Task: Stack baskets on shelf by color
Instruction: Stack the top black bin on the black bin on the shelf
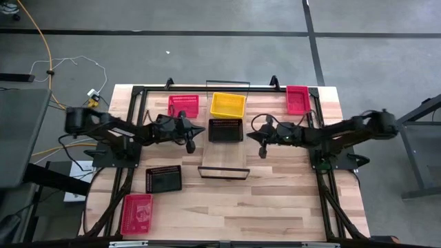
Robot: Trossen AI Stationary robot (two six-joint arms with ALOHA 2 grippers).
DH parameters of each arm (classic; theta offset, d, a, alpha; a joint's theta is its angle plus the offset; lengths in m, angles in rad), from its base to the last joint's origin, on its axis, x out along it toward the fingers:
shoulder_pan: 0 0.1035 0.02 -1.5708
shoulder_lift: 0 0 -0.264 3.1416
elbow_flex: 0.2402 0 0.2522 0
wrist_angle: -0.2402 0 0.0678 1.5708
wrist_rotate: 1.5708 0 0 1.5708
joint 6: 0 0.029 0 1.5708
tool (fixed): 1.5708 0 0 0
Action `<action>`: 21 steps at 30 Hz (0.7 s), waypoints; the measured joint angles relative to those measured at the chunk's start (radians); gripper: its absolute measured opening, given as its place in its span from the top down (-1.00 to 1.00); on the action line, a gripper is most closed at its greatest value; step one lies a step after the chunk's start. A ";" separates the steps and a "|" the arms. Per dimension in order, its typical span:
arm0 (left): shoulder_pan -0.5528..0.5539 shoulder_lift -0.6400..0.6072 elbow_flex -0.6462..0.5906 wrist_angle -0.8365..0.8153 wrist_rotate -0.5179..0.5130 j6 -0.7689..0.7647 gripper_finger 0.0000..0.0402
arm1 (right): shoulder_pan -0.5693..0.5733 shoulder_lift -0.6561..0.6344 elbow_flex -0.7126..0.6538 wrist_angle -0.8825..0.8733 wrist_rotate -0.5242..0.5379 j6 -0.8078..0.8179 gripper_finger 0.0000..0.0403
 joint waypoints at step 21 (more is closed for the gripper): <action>-0.024 -0.368 -0.222 0.199 0.037 0.033 1.00 | 0.000 -0.442 0.000 -0.405 0.056 0.005 1.00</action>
